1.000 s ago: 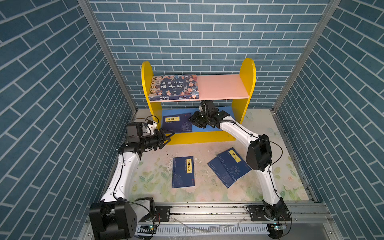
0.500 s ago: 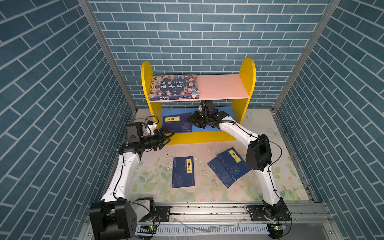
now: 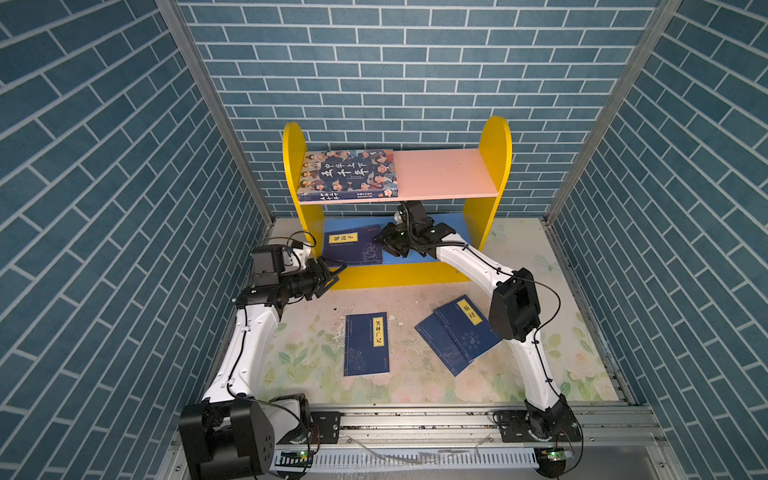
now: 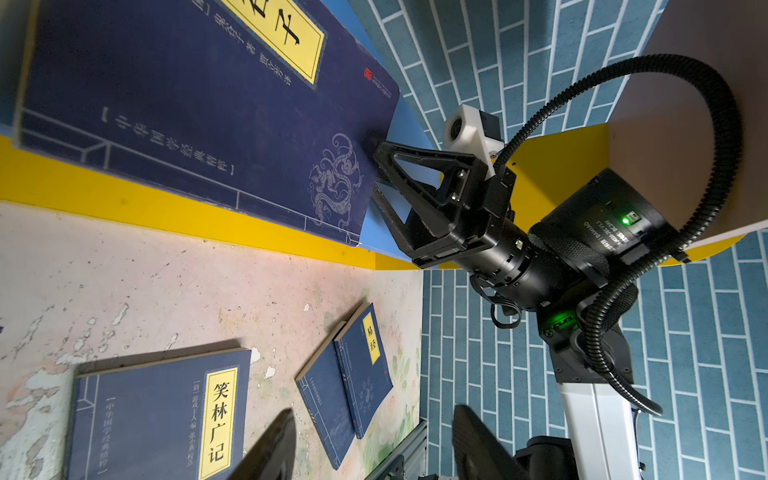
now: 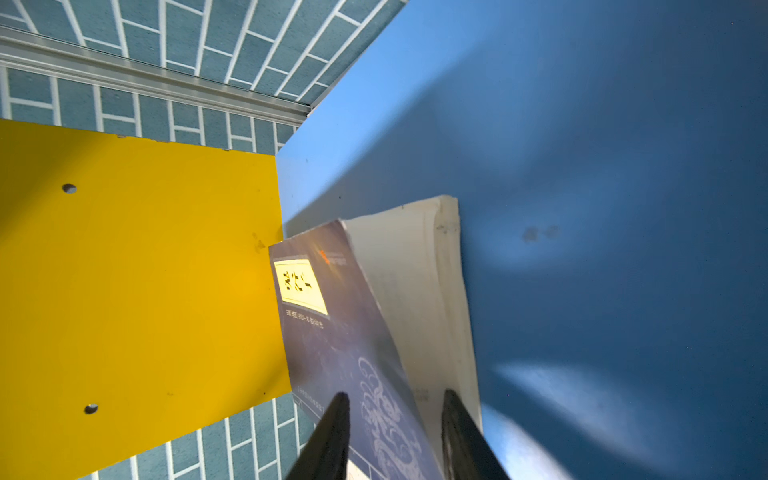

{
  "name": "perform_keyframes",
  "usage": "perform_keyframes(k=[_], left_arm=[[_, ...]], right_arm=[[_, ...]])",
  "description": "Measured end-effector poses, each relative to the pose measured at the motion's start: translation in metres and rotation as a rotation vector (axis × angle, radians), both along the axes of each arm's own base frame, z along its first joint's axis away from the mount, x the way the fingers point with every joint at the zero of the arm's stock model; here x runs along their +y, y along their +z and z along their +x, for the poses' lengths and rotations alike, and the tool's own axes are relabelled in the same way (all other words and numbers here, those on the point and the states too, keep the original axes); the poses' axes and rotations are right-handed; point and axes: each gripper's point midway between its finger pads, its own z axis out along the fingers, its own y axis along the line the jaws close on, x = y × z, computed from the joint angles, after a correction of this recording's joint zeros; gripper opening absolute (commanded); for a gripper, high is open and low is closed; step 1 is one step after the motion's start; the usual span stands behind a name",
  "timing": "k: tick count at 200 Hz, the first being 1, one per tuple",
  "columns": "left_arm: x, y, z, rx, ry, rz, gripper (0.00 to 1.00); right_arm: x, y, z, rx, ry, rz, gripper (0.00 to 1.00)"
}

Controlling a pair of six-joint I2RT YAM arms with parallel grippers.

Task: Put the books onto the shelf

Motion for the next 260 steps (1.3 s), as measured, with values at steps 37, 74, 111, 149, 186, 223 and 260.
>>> perform_keyframes(k=[37,74,111,149,186,223,260], left_arm=[[0.002,-0.003,0.002,-0.006,-0.001,0.015,0.62],[0.002,-0.003,0.002,-0.017,-0.005,0.022,0.62],[0.003,-0.003,0.003,-0.024,-0.003,0.026,0.62],[0.006,-0.003,0.004,-0.027,0.003,0.029,0.62],[0.007,-0.004,0.005,-0.025,0.005,0.031,0.62],[0.013,-0.01,0.009,-0.061,0.017,0.093,0.62],[0.022,-0.015,0.016,-0.135,0.028,0.198,0.62]], right_arm=[[0.001,0.003,0.0,0.003,-0.004,0.006,0.38],[0.003,0.004,0.002,0.0,-0.005,0.009,0.42],[0.006,0.004,0.005,0.0,-0.003,0.01,0.42],[0.008,-0.002,0.007,0.003,-0.002,0.007,0.42],[0.009,0.0,0.007,0.005,-0.004,0.013,0.54],[0.01,0.005,0.007,-0.015,-0.011,0.017,0.61],[-0.009,0.005,0.001,-0.019,-0.055,-0.036,0.63]])
